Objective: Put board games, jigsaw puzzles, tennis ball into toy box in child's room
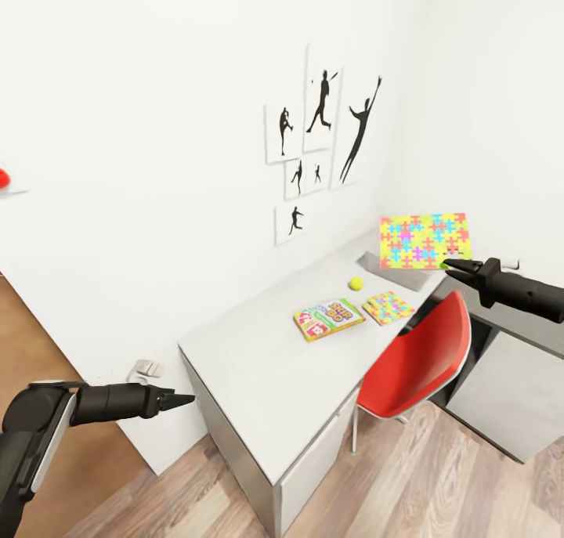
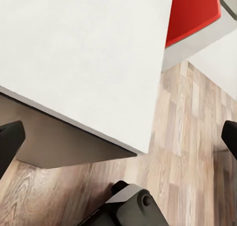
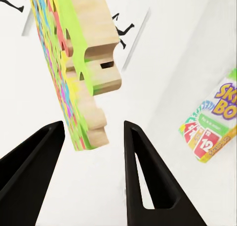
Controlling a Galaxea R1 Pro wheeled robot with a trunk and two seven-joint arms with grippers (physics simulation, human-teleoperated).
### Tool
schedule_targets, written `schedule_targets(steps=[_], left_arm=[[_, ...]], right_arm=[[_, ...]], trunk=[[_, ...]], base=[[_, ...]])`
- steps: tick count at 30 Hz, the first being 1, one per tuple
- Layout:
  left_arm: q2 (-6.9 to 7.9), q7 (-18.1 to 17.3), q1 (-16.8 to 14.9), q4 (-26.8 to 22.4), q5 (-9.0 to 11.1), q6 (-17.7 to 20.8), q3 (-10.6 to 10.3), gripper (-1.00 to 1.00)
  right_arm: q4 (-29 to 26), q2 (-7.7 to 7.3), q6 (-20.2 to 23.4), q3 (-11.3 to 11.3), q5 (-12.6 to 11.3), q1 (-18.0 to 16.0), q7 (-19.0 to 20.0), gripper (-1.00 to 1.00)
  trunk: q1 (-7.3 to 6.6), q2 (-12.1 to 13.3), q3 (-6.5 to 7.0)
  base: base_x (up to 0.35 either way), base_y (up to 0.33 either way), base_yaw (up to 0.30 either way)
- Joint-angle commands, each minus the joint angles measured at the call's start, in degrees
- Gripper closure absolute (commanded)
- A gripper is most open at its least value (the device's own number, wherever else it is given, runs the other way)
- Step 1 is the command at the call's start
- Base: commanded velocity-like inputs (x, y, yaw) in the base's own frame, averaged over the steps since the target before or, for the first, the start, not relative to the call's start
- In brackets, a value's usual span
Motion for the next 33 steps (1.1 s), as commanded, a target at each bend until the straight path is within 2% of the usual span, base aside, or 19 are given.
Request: schedule_targets(steps=[1,6,22,33], left_arm=[[-0.02,-0.5,-0.1,-0.1,-0.4,0.5,0.1,-1.0],[-0.04,-0.5,-0.1,-0.1,-0.4,0.5,0.0,-1.0],[-0.05,-0.5,0.0,-0.1,-0.4,0.5,0.0,-1.0],[-0.07,-0.5,-0.1,-0.1,-0.4,0.5,0.0,-1.0]], right_arm=[[0.0,-0.01,0.1,-0.1,-0.7,-0.1,-0.6,1.0],[0.1,-0.05,0.2,-0.1,-0.7,-0.1,-0.6,1.0],[0.1,0.02,0.1,-0.2,-0.6,-0.1,-0.6,1.0],[0.1,0.04,0.2,-0.2,-0.7,-0.1,-0.6,1.0]], trunk=[[0.05,-0.1,-0.11],[0.05,-0.1,-0.01],[0.05,-0.1,0.74],[0.05,-0.1,1.17]], base=[[0.127,-0.318,0.039],[0.115,-0.321,0.113],[0.161,-0.301,0.223],[0.085,-0.327,0.148]])
